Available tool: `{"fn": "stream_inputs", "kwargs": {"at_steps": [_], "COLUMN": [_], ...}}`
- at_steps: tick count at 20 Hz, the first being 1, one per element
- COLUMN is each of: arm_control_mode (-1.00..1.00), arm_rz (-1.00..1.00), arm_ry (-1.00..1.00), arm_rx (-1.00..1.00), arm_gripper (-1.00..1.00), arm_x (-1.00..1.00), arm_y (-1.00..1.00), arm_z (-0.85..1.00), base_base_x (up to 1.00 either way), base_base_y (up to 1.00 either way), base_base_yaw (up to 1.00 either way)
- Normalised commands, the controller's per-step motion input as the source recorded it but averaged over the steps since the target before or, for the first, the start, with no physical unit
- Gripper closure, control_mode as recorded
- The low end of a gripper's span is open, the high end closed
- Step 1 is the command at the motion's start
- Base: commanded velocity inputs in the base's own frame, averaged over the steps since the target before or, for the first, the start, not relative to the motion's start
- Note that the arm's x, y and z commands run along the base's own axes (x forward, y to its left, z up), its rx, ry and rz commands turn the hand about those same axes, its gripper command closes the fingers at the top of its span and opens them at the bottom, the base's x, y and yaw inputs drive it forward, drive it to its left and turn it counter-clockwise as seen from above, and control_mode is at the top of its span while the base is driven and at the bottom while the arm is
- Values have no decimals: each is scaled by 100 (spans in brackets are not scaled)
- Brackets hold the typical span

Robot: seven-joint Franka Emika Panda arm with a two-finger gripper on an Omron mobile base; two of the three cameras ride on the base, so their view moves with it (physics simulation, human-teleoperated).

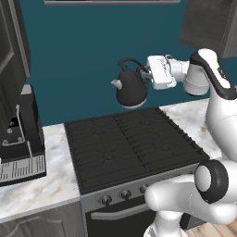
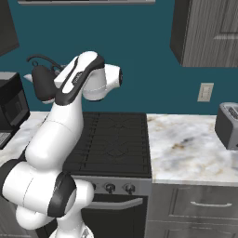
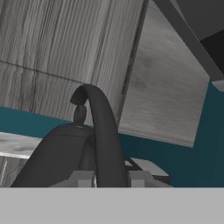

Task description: Pick the kettle from the cabinet and place it on a stove burner. Then pick the pot from the counter and place it on another stove burner. Finally, turn both burners on.

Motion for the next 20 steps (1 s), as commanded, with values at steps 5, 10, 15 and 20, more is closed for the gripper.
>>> {"fn": "stream_inputs", "kwargs": {"at_steps": [5, 10, 15, 20], "arm_control_mode": [-100, -100, -100, -100], "arm_rz": [0, 0, 0, 0], "arm_ry": [0, 0, 0, 0], "arm_rx": [0, 0, 1, 2], "arm_gripper": [100, 100, 100, 100], "arm_x": [12, 10, 14, 18], "arm_y": [4, 0, 2, 8], "arm_z": [-20, -40, -38, -29], "base_base_x": [0, 0, 0, 0], "base_base_y": [0, 0, 0, 0], "base_base_yaw": [0, 0, 0, 0]}}
